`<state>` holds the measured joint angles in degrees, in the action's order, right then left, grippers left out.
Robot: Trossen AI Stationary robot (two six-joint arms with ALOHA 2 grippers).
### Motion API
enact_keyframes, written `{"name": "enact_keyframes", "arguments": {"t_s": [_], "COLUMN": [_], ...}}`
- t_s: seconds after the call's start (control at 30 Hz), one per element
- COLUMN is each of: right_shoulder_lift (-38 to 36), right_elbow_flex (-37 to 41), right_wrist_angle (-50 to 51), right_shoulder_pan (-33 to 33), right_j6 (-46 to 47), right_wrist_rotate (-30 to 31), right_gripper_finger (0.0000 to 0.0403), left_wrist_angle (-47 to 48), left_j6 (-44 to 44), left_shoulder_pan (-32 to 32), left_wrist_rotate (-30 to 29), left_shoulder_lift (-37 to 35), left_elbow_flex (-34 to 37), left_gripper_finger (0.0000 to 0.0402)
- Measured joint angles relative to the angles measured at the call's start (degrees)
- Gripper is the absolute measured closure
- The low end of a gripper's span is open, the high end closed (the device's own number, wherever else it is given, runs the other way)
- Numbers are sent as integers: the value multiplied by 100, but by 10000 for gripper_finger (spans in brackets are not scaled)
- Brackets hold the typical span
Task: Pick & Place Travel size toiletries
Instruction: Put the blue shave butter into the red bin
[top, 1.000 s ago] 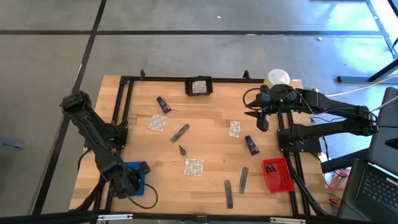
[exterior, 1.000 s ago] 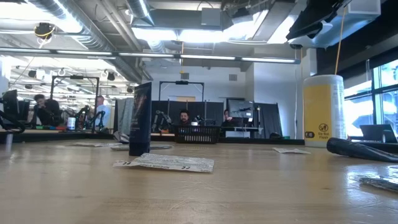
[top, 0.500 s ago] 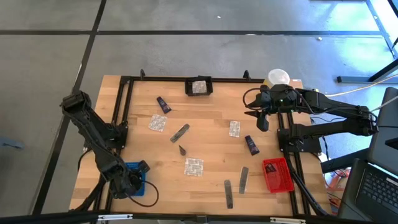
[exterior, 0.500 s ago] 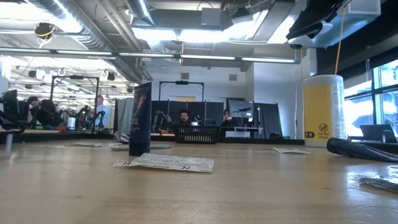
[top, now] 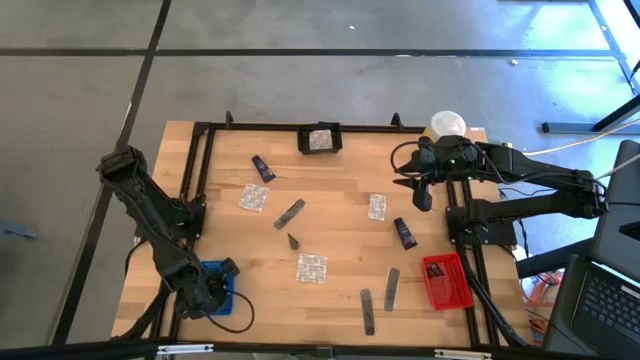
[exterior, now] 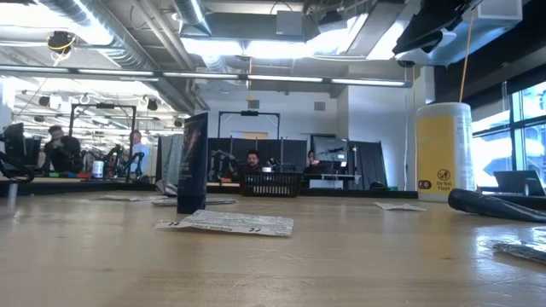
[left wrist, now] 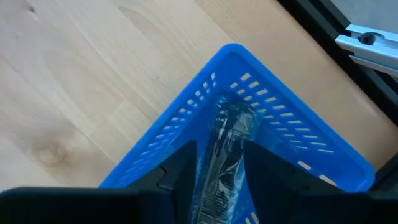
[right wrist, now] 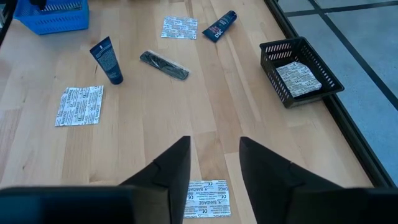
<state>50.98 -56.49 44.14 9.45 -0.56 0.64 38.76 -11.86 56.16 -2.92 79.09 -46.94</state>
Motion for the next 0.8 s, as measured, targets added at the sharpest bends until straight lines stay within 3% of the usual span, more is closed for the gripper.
{"name": "enact_keyframes", "arguments": {"t_s": [0.23,0.5,0.67,0.8], "right_shoulder_lift": [1,0,2,0], "right_elbow_flex": [0,0,0,0], "right_wrist_angle": [0,0,0,0], "right_shoulder_pan": [-1,-2,0,-2], "right_j6": [0,0,0,-2], "right_wrist_rotate": [-1,0,0,-2], "right_gripper_finger": [245,229,221,216], "left_wrist_angle": [-3,-153,-252,-930], "left_j6": [19,63,65,334], "left_shoulder_pan": [0,-27,-166,-324], "left_wrist_rotate": [-9,-619,-1925,-3333], "left_shoulder_lift": [0,-78,-451,-785], "left_elbow_flex": [0,-78,-492,-619], "left_gripper_finger": [276,276,276,277]}}
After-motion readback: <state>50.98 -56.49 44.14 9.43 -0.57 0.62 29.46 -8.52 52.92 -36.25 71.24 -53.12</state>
